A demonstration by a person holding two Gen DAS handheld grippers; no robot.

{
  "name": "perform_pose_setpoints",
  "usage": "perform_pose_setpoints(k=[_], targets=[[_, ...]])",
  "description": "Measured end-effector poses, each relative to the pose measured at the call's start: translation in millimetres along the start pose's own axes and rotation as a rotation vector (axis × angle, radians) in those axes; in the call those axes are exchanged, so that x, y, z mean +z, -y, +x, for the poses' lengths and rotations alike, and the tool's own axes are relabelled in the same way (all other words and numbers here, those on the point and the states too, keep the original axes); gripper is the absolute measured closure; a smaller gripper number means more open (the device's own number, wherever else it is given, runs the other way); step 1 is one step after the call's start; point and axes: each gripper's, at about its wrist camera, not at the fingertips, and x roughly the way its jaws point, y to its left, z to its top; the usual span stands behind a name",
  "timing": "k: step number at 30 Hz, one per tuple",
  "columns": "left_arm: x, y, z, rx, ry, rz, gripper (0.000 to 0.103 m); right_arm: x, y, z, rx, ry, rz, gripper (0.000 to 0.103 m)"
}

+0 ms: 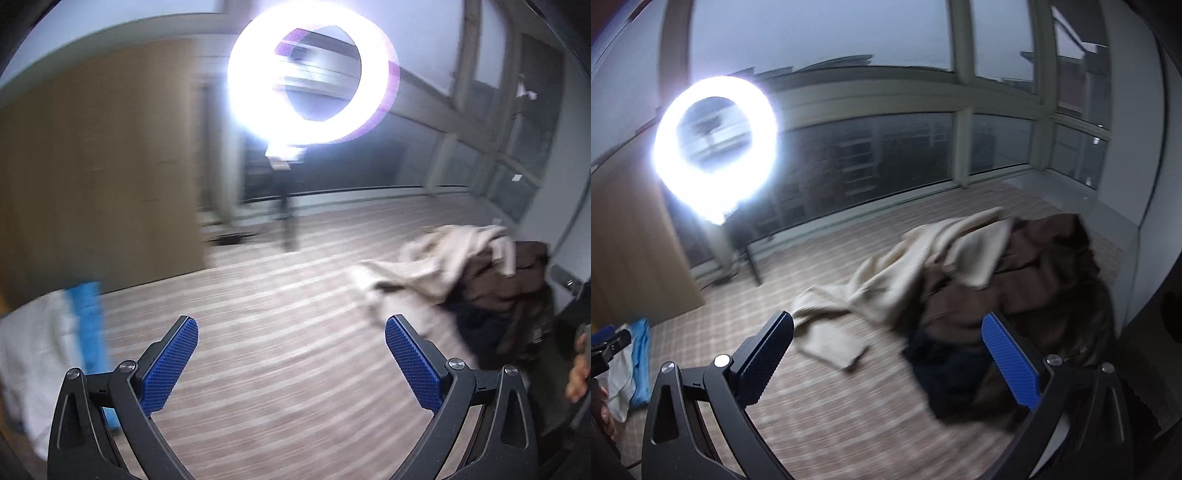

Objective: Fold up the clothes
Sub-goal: 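Reach to the cream sweater and grasp it with the left gripper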

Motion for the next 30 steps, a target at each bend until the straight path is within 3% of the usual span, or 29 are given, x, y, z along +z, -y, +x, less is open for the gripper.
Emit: perform_pose_setpoints(k=[7, 13, 17, 18, 19, 20, 21, 25, 30], targets=[[26.5, 130.3, 119.3, -0.171, -0.140, 0.030, 0.006, 20.4, 95.8, 27.9, -0.002, -0.015, 0.018, 0.000], [31.0, 187.8, 227.3, -0.130, -0.287, 0.020, 0.011, 31.8, 166.2, 51.4, -0.004, -0.045, 0.029, 0.000], [23.5, 204.3, 270.0, -0.129, -0.373, 0.027, 0.015, 34.5, 195.0, 63.6, -0.025, -0.055, 0.010, 0.000], [22.0, 207.5, 277.4, -0.126, -0.386, 0.027, 0.019, 34.9, 200.5, 67.3, -0.028, -0.059, 0.010, 0.000], [20.7, 210.7, 283.8, -0.118, -0.397, 0.029, 0.044, 35.4, 205.4, 71.3, -0.030, -0.063, 0.012, 0.000], [19.5, 213.4, 289.5, -0.110, -0.408, 0.027, 0.079, 35.9, 210.1, 75.9, -0.029, -0.069, 0.016, 0.000], [19.3, 214.4, 291.5, -0.117, -0.411, 0.016, 0.093, 36.7, 213.3, 80.0, -0.026, -0.074, 0.021, 0.000], [31.4, 213.0, 262.8, -0.195, -0.315, -0.020, 0.095, 42.2, 216.6, 89.9, 0.003, -0.077, 0.032, 0.000], [78.8, 182.1, 147.9, -0.279, -0.059, -0.013, 0.097, 55.6, 198.3, 90.8, 0.042, -0.051, 0.004, 0.000]])
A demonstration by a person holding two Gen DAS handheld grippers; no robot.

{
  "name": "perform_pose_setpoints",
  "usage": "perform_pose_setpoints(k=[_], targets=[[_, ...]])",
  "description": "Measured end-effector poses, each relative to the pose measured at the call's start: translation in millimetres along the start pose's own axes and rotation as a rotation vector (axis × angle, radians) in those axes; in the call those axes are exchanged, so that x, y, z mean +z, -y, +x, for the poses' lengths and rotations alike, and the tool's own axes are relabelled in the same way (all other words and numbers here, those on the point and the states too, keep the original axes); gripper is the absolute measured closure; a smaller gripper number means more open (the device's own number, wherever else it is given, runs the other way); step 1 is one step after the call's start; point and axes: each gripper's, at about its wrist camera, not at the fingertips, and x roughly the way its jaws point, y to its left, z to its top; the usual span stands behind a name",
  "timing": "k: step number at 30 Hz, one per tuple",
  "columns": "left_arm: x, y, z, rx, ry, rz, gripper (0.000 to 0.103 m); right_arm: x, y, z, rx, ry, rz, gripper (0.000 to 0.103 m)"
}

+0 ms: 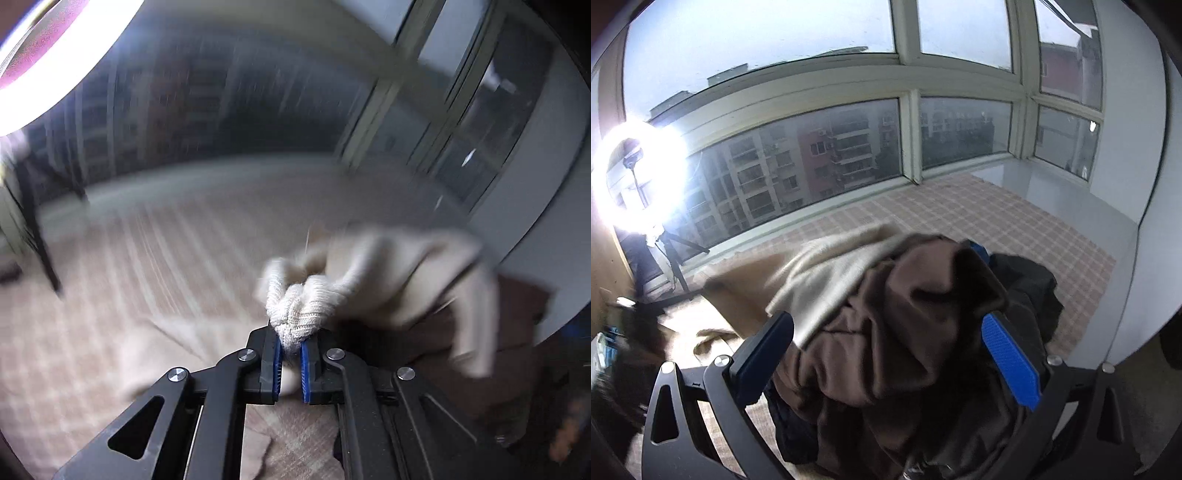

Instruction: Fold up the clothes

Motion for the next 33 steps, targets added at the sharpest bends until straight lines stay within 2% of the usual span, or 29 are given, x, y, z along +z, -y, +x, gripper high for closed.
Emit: perform_pose_setpoints(k=[3, 6, 9, 11, 12, 13, 15, 17, 19, 21, 24, 27, 28, 33], targets=[[14.0, -12.9, -99.7, -0.050, 0.110, 0.010, 0.097, 7.8, -17.9, -3.1, 0.040, 0.016, -0.009, 0.000], [0.7, -30.8, -213.9, -0.049, 0.218, 0.070, 0.097, 11.3, -47.9, -14.1, 0.108, 0.034, -0.022, 0.000], [-44.4, -63.7, -314.8, -0.005, 0.250, 0.105, 0.097, 6.8, -87.4, -31.6, 0.195, 0.044, -0.045, 0.000], [-95.7, -95.8, -371.8, 0.085, 0.249, 0.114, 0.097, 1.2, -115.8, -42.1, 0.255, 0.041, -0.064, 0.000], [-124.3, -115.3, -385.8, 0.133, 0.218, 0.093, 0.097, -4.7, -132.3, -46.0, 0.287, 0.029, -0.077, 0.000], [-149.7, -135.7, -390.2, 0.167, 0.171, 0.059, 0.097, -12.4, -150.7, -47.5, 0.307, 0.010, -0.095, 0.000], [-205.8, -186.5, -392.7, 0.218, 0.027, -0.069, 0.097, -30.4, -188.7, -46.6, 0.328, -0.041, -0.135, 0.000], [-260.5, -237.8, -388.0, 0.224, -0.111, -0.239, 0.097, -50.6, -226.5, -39.8, 0.358, -0.111, -0.178, 0.000], [-304.2, -276.9, -385.4, 0.212, -0.169, -0.371, 0.097, -75.1, -268.6, -29.9, 0.395, -0.189, -0.235, 0.000], [-321.9, -294.3, -393.5, 0.140, -0.137, -0.464, 0.097, -100.0, -304.3, -20.5, 0.414, -0.257, -0.290, 0.000], [-330.6, -293.4, -416.4, 0.087, -0.096, -0.475, 0.097, -129.6, -333.8, 4.4, 0.406, -0.359, -0.319, 0.004], [-322.7, -278.3, -438.4, 0.098, -0.063, -0.410, 0.103, -132.9, -353.1, 29.5, 0.419, -0.388, -0.328, 0.004], [-315.4, -281.1, -434.5, 0.103, -0.051, -0.393, 0.103, -131.5, -359.8, 36.8, 0.422, -0.391, -0.336, 0.004], [-305.1, -288.9, -431.3, 0.137, -0.006, -0.387, 0.103, -122.3, -412.3, 100.5, 0.503, -0.526, -0.339, 0.004]])
